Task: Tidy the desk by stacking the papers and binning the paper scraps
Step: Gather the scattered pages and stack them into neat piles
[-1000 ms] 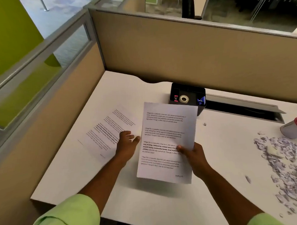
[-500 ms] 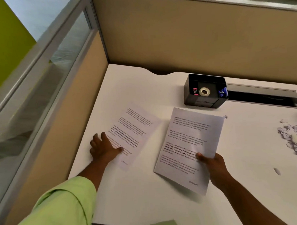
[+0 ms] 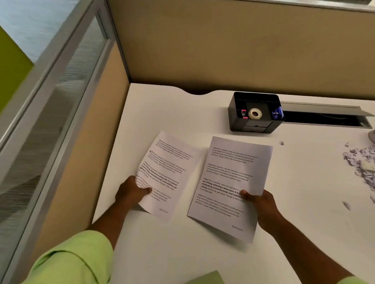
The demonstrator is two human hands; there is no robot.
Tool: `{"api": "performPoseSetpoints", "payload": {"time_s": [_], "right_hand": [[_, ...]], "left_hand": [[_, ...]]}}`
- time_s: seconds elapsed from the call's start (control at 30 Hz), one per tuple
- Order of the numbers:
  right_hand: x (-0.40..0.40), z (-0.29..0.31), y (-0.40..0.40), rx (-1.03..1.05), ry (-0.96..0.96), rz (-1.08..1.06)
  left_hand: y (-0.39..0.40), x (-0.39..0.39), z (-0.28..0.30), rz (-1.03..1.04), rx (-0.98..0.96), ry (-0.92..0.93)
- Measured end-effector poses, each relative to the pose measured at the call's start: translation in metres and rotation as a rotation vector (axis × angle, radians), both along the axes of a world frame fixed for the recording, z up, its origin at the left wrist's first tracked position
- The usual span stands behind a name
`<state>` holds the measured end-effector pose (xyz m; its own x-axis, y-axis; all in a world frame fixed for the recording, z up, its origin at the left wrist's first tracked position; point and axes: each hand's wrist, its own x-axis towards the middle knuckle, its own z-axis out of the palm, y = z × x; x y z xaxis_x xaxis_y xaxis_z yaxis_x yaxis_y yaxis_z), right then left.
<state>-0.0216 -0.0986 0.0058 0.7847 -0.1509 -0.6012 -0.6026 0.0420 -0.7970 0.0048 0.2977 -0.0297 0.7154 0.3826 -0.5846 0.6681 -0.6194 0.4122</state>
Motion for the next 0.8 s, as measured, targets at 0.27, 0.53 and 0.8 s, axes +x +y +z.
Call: {"api": "performPoseSetpoints", "payload": {"time_s": [0.27, 0.53, 0.8], "right_hand": [[-0.003, -0.005, -0.006, 0.026, 0.022, -0.068], [0.002, 0.004, -0.014, 0.249, 0.072, -0.068], [0.016, 0.037, -0.046, 0.379, -0.054, 0.148]], "left_hand": [[-0.024, -0.002, 0.036, 0.475, -0.882, -0.198], [-0.095, -0.017, 0.061, 0.130, -0.817, -0.200], [-0.145, -0.015, 0.074, -0.187, -0.524, -0.215]]}}
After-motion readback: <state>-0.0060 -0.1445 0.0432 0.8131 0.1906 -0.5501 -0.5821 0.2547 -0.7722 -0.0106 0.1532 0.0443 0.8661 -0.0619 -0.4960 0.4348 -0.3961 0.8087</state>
